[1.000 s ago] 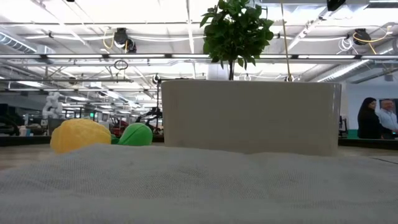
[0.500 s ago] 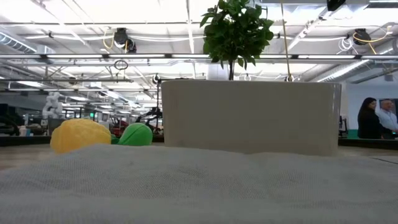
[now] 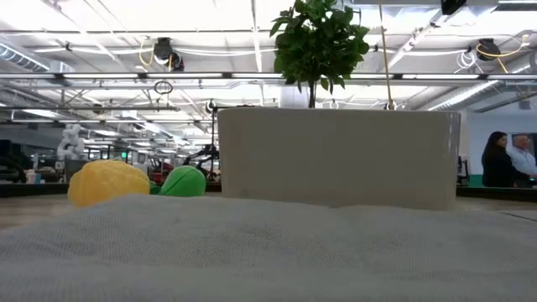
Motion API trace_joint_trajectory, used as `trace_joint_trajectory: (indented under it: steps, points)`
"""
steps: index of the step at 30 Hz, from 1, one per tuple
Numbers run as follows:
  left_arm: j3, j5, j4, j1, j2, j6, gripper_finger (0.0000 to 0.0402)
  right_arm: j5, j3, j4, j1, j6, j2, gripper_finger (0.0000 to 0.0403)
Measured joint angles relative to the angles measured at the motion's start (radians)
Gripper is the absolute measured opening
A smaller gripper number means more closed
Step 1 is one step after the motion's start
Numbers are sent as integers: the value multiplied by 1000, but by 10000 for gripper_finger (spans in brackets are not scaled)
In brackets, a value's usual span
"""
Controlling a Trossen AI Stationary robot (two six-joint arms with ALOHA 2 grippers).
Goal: Pick and placing Produce into tupperware
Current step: Put the tomato into the gray bin
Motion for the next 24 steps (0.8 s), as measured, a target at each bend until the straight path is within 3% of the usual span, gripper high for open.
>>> trace_joint_trajectory:
  steps: [10, 18, 24]
  points:
    - [0, 0, 122, 0, 0, -21, 26, 0, 0, 0, 0, 0, 0, 0]
    - [-1, 0, 85, 0, 0, -69, 26, 0, 0, 0, 0, 0, 0, 0]
    - [-108, -25, 120, 0, 49, -53, 26, 0, -11, 56, 0, 40, 8, 0]
